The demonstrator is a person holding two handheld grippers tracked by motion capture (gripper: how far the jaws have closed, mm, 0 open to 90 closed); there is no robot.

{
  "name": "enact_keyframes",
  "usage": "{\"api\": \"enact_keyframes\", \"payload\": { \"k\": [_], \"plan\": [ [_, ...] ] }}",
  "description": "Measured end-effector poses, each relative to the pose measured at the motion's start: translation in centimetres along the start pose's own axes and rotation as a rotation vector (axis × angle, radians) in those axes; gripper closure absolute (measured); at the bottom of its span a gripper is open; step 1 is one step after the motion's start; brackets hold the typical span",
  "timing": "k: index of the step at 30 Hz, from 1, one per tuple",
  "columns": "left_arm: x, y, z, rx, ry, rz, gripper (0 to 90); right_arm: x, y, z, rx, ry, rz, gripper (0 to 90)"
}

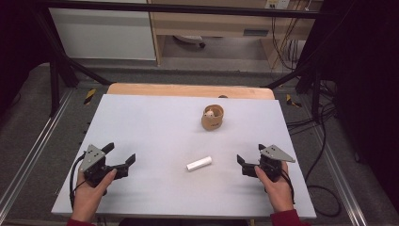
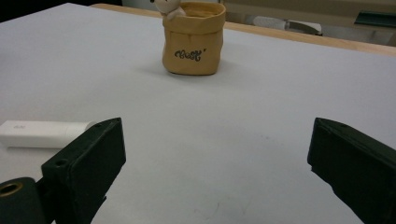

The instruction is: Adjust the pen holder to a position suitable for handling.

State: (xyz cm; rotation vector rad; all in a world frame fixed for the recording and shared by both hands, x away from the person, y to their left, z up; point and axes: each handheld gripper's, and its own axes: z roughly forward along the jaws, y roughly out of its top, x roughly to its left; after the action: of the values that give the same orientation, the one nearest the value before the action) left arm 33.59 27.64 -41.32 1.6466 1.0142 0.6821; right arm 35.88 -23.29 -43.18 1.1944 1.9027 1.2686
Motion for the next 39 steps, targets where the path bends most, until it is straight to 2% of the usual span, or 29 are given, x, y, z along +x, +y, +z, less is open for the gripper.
{"api": "enact_keyframes", "payload": {
  "k": [4,7,11,12,15,20,27,32,33,34,35,37,39],
  "plan": [
    [0.0,0.0,0.0,0.004,-0.004,-0.009,6.8,0.3,0.1,0.1,0.035,-0.009,0.002,4.5],
    [-0.1,-0.1,0.0,0.022,-0.006,-0.009,6.7,0.5,0.2,0.1,0.041,-0.007,-0.004,4.3],
    [-0.4,-0.2,0.1,0.047,-0.008,-0.007,6.1,1.2,0.2,0.4,0.096,0.003,-0.012,4.9],
    [-0.5,-0.3,0.2,0.057,-0.008,-0.021,6.1,1.3,0.2,0.4,0.110,0.005,-0.014,5.2],
    [-0.5,-0.4,0.3,0.069,-0.011,-0.015,6.1,1.8,-0.1,0.7,0.162,0.014,-0.029,6.2],
    [-0.4,-0.5,0.5,0.082,-0.003,-0.015,6.3,2.6,-0.3,1.1,0.229,0.053,-0.037,10.9],
    [-0.5,-0.5,0.5,0.092,-0.006,-0.006,6.3,4.4,-0.3,1.5,0.281,0.107,-0.071,24.9],
    [-0.6,-0.6,0.7,0.101,-0.005,-0.006,6.4,4.8,-0.4,2.0,0.295,0.118,-0.083,38.0],
    [-0.6,-0.6,0.7,0.105,-0.004,-0.006,6.4,4.8,-0.4,2.0,0.295,0.118,-0.083,38.0],
    [-0.6,-0.6,0.7,0.111,-0.001,-0.008,6.5,4.8,-0.4,2.1,0.301,0.118,-0.076,46.1],
    [-0.6,-0.6,0.7,0.111,-0.001,-0.008,6.5,4.8,-0.4,2.1,0.301,0.118,-0.076,46.1],
    [-0.6,-0.6,0.6,0.112,0.003,-0.004,6.6,4.8,-0.4,2.4,0.305,0.116,-0.079,57.9],
    [-0.7,-0.7,0.7,0.117,-0.002,-0.001,6.6,4.8,-0.4,2.7,0.309,0.131,-0.068,65.4]
  ]
}}
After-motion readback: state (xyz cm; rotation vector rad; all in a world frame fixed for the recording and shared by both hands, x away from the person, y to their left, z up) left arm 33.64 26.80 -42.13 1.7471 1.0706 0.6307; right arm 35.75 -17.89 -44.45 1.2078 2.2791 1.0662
